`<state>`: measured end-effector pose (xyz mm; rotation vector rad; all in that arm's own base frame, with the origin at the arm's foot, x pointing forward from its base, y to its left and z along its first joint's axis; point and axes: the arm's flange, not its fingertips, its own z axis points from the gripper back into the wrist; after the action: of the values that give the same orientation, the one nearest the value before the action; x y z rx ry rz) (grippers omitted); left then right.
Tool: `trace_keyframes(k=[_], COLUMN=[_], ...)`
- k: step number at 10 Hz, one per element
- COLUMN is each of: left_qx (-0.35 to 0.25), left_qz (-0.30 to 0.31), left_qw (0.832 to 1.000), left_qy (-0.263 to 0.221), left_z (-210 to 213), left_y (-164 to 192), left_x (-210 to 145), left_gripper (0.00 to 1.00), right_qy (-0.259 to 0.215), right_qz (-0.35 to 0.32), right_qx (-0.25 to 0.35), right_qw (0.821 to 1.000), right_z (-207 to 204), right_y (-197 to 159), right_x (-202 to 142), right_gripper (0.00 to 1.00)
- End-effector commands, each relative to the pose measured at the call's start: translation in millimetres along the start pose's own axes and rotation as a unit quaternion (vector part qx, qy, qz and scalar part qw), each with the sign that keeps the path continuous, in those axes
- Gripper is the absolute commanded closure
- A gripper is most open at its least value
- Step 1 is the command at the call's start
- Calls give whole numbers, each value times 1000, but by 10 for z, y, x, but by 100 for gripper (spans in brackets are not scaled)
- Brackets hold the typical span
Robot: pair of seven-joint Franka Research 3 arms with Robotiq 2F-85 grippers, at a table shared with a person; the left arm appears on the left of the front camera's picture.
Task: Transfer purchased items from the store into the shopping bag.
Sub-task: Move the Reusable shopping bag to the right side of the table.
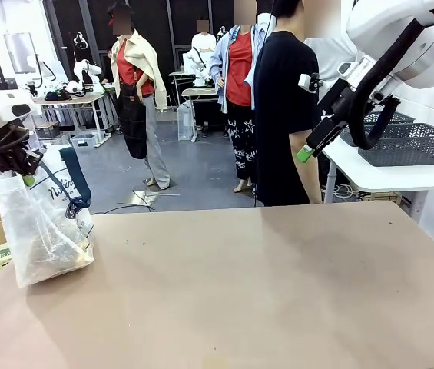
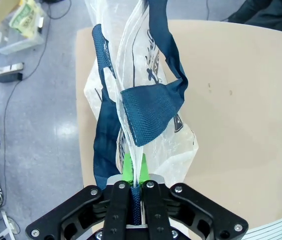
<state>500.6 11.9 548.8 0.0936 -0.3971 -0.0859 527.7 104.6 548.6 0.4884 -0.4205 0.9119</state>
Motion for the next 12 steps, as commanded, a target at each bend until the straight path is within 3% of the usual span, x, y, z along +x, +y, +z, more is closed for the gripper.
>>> trace_keyframes(k=[1,4,12], left_qx=[-2,2,0], left_qz=[2,4,-7], left_qw=[1000,1000,1000], left_qy=[0,-12,-24], left_z=[35,166,303], left_y=[11,-44,-129], left_x=[-24,-20,-48], left_gripper=[57,0,0], right_qy=[7,7,7], right_qz=[-6,-6,-6], right_qx=[0,0,0], right_qw=[1000,1000,1000], right_z=[7,7,7], right_y=[-12,-12,-12], right_x=[45,45,45], right_gripper=[0,0,0])
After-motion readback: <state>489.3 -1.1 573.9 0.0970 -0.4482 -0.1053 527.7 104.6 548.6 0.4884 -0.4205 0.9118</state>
